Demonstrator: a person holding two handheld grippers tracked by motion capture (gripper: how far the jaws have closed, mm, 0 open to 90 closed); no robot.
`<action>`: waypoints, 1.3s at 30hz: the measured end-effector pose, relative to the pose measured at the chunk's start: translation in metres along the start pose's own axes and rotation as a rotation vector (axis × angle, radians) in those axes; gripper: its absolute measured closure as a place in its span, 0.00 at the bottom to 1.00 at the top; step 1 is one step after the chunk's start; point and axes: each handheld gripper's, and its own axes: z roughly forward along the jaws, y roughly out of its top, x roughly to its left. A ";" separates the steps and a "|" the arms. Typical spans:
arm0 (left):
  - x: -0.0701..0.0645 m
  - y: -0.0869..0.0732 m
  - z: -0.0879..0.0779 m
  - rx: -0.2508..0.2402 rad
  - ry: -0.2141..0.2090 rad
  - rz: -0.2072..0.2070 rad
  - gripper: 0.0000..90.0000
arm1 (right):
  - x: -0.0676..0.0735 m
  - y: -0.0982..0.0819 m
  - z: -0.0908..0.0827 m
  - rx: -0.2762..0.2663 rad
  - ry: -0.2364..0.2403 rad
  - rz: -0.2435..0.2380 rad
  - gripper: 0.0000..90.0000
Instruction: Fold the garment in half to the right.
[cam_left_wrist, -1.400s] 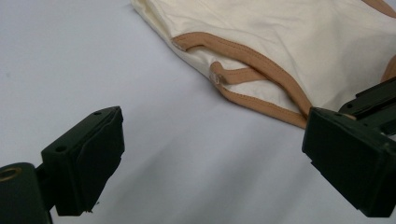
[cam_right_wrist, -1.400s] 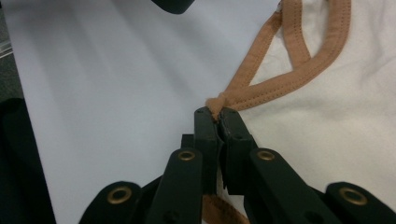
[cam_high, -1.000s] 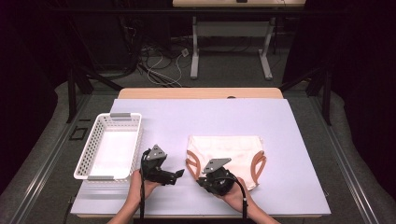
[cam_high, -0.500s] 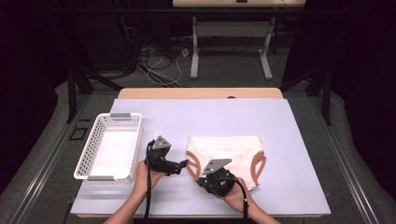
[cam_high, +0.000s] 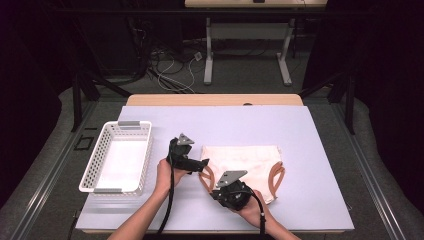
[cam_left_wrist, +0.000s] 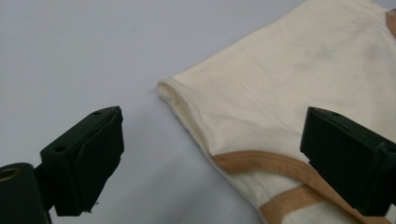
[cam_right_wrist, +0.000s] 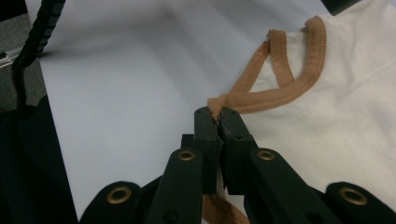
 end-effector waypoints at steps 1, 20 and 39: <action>0.000 0.002 0.001 0.002 0.003 -0.004 0.05 | 0.000 0.000 0.000 0.010 0.000 0.001 0.97; 0.010 0.013 0.033 0.045 0.056 -0.006 0.37 | 0.001 0.000 -0.001 0.005 -0.012 -0.026 0.96; 0.014 0.017 0.051 0.064 0.102 -0.023 0.60 | 0.005 -0.001 0.002 -0.002 -0.022 -0.046 0.96</action>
